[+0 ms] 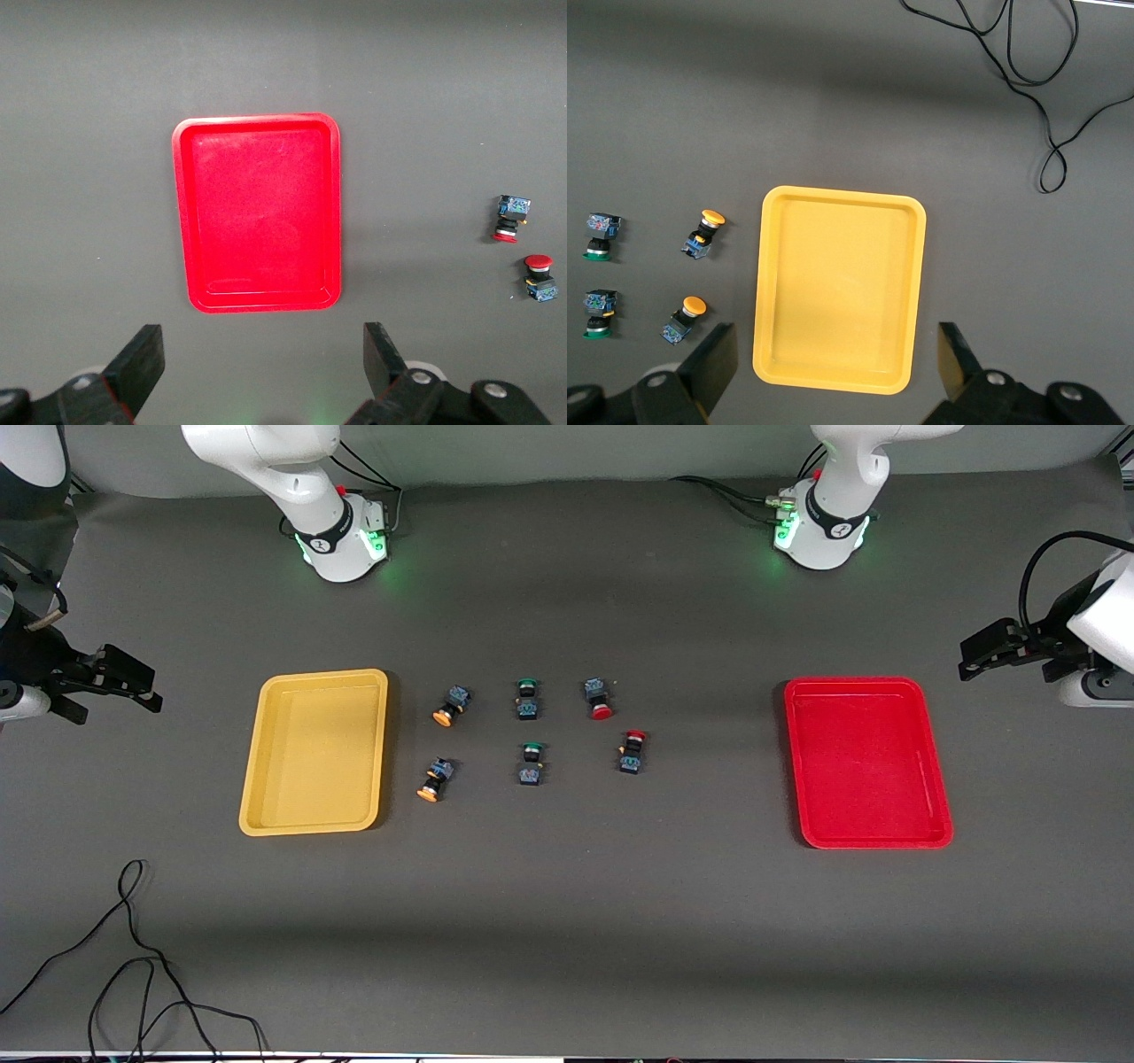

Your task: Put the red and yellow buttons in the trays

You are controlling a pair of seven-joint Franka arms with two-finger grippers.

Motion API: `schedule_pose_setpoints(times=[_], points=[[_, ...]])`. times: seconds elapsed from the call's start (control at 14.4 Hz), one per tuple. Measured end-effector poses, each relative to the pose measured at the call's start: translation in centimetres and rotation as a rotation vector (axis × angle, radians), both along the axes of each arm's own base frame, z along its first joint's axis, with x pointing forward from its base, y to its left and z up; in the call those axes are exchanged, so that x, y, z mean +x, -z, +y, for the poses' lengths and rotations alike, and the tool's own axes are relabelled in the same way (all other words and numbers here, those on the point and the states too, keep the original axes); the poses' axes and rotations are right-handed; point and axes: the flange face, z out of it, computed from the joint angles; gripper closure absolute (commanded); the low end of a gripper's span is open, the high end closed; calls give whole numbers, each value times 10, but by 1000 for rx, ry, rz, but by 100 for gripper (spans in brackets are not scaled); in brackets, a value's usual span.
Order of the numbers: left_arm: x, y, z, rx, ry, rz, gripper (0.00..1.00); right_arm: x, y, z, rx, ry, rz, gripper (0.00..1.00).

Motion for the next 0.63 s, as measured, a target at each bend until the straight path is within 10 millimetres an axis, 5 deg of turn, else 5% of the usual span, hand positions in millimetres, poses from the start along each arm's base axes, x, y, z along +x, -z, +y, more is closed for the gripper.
schedule_pose_setpoints(times=[0.63], points=[[0, 0, 0, 0, 0, 0, 0, 4, 0, -4, -1, 6, -10, 0]])
